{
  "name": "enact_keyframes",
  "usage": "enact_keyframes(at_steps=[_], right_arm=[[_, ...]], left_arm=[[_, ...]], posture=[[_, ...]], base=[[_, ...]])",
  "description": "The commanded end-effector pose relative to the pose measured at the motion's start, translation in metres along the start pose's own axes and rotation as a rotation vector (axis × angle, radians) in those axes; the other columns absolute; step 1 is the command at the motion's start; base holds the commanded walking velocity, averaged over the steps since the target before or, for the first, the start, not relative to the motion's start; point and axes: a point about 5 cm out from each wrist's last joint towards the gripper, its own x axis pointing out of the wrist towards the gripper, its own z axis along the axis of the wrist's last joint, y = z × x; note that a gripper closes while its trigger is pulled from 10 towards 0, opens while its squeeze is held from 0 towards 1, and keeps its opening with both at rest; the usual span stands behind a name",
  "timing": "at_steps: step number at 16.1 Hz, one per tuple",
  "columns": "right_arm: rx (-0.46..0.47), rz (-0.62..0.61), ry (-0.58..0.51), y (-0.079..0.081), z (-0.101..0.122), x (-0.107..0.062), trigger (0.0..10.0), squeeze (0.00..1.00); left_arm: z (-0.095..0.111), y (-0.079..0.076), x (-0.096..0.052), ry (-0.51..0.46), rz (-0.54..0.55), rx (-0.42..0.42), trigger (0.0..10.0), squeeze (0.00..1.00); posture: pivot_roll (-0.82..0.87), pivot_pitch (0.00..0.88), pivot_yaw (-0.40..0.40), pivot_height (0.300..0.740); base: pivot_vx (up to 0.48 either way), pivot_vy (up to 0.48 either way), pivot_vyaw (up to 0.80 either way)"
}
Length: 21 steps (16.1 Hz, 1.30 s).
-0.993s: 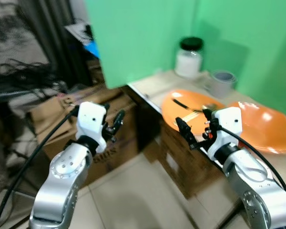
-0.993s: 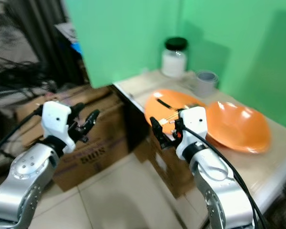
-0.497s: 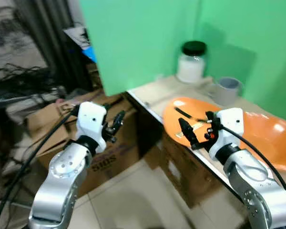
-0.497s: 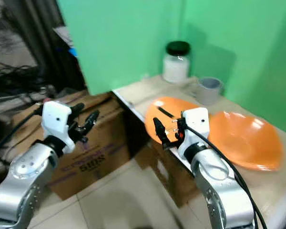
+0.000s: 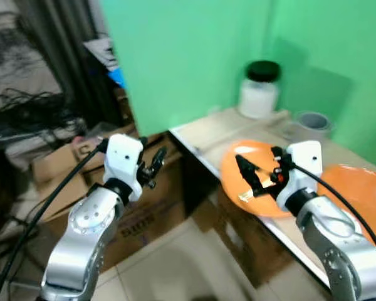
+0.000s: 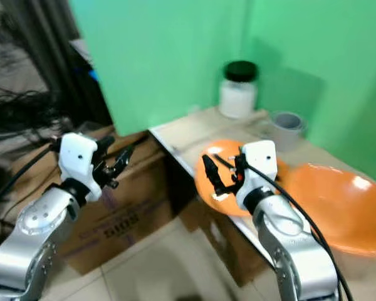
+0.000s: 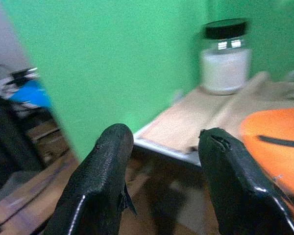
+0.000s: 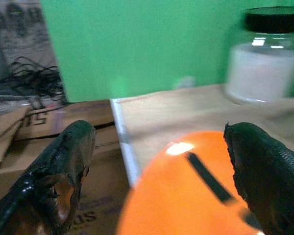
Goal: Setting the table
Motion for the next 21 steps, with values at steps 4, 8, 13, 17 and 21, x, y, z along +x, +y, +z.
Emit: enact_keyframes(at_steps=[4, 8, 13, 17, 21], right_arm=[[0.004, 0.039, -0.013, 0.006, 0.004, 0.002, 10.0, 0.0], [0.0, 0.049, -0.011, 0.007, 0.005, 0.003, 10.0, 0.0], [-0.031, 0.065, 0.111, 0.01, 0.001, 0.002, 10.0, 0.0], [-0.033, -0.007, 0.436, 0.007, -0.017, -0.005, 10.0, 0.0], [0.028, -0.093, 0.589, -0.001, -0.013, -0.009, 10.0, 0.0]], left_arm=[[0.001, 0.004, -0.001, 0.0, 0.003, 0.014, 10.0, 0.0], [-0.003, 0.005, -0.004, 0.018, -0.002, 0.025, 10.0, 0.0], [-0.008, 0.005, -0.007, 0.051, -0.046, 0.054, 10.0, 0.0], [-0.009, 0.006, -0.008, 0.066, -0.091, 0.068, 10.0, 0.0], [-0.013, -0.004, -0.017, 0.11, -0.228, 0.059, 10.0, 0.0]], posture=[[0.06, 0.0, 0.061, 0.74], [0.07, 0.0, 0.055, 0.74], [0.07, 0.0, 0.056, 0.74], [0.07, 0.0, 0.057, 0.74], [0.07, 0.0, 0.05, 0.74]], base=[[0.32, 0.0, -0.74], [0.302, 0.0, -0.19], [0.057, 0.0, 0.0], [0.0, 0.0, 0.0], [0.0, 0.0, 0.0]])
